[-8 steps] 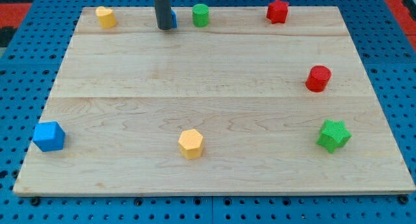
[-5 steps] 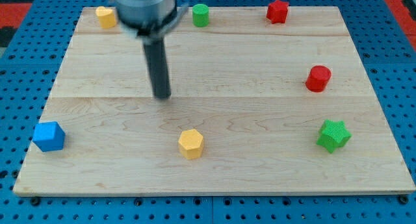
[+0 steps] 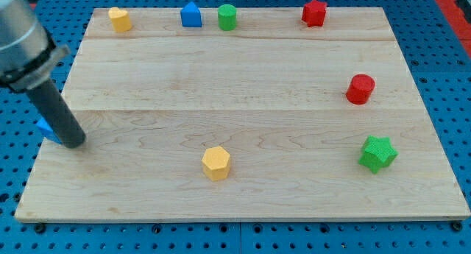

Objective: Push the blue cube towards the blue triangle

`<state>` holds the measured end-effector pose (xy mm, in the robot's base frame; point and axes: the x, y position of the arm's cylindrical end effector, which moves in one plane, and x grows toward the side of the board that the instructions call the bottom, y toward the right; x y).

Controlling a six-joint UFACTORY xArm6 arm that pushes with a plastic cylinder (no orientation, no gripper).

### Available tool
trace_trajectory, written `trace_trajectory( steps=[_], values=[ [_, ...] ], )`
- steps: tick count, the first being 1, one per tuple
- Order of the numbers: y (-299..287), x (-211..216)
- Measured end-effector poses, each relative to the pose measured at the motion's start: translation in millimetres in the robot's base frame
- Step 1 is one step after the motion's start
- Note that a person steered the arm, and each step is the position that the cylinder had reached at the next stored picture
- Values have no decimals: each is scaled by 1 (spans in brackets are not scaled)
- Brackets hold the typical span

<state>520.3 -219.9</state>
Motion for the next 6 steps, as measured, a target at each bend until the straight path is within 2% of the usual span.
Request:
trace_trajectory(
  steps=[1, 2, 3, 4, 6],
  values=[
    [-16, 33],
    [-83, 22],
    [-63, -16],
    [-49, -81],
    [24, -127]
  ],
)
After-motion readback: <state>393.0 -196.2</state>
